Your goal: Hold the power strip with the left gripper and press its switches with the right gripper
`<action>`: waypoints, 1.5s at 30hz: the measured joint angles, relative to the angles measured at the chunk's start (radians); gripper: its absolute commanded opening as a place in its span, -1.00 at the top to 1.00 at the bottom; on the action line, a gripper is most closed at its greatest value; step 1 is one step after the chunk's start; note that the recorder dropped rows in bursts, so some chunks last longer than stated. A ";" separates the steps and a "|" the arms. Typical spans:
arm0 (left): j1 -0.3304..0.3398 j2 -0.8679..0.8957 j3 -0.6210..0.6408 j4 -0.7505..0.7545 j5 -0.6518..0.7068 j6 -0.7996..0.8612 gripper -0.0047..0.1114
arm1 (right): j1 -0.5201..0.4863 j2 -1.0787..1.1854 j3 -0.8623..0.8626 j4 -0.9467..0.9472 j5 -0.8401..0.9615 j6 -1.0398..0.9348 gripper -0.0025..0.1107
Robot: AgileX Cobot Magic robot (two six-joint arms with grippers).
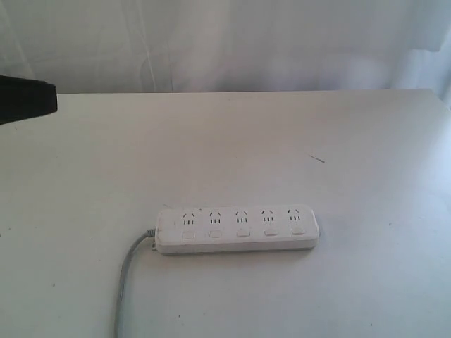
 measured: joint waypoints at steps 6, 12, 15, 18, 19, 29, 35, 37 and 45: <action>0.000 0.000 0.000 0.002 0.152 0.075 0.92 | 0.000 0.000 0.000 0.000 0.000 0.000 0.96; 0.000 0.000 0.000 -0.029 0.234 0.150 0.92 | 0.000 0.000 0.000 0.000 0.000 0.000 0.96; 0.000 0.000 0.000 -0.084 0.079 0.091 0.92 | 0.000 0.000 0.000 0.000 0.000 0.000 0.96; 0.000 0.000 0.000 -0.042 -0.050 0.001 0.92 | 0.000 0.000 0.000 0.000 0.000 0.000 0.96; 0.000 -0.002 0.000 0.005 -0.089 -0.042 0.92 | 0.000 0.000 0.000 0.000 0.000 0.000 0.96; 0.000 -0.074 0.000 0.916 -0.309 -0.871 0.92 | 0.000 0.000 0.000 0.000 0.000 0.000 0.96; -0.094 -0.080 0.000 1.412 -0.321 -1.243 0.92 | 0.000 0.000 0.000 0.000 0.000 0.000 0.96; -0.147 -0.080 0.000 1.557 -0.327 -1.346 0.92 | 0.000 0.000 0.000 0.000 0.000 0.000 0.96; -0.478 -0.029 0.000 2.026 -0.424 -1.571 0.92 | 0.000 0.000 0.000 0.000 0.000 0.000 0.96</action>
